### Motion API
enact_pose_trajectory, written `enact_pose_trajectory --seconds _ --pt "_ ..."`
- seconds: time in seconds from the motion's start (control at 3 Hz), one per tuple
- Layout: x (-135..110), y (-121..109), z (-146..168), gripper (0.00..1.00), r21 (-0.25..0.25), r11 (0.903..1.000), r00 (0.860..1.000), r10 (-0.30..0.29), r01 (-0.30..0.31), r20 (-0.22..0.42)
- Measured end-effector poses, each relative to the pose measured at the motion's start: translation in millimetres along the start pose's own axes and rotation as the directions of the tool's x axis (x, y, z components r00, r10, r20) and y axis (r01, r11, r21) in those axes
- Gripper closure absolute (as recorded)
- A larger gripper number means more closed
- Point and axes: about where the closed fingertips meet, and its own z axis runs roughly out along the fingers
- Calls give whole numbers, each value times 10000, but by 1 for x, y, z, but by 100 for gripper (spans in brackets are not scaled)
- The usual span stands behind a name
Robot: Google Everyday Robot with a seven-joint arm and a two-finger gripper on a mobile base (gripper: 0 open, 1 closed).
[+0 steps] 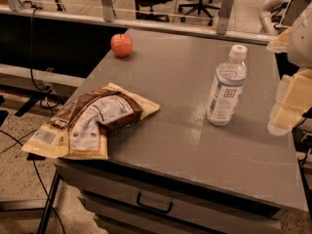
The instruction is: Move blue plastic bottle near brown chip bag
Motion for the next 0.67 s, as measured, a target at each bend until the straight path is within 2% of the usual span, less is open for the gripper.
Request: enact_pose_trajectory --seconds 0.33,0.67 --pt "0 0 0 0 2 10000 10000 0 0 1" --pt "-2 -14 1 0 -36 9999 9977 110 -108 674"
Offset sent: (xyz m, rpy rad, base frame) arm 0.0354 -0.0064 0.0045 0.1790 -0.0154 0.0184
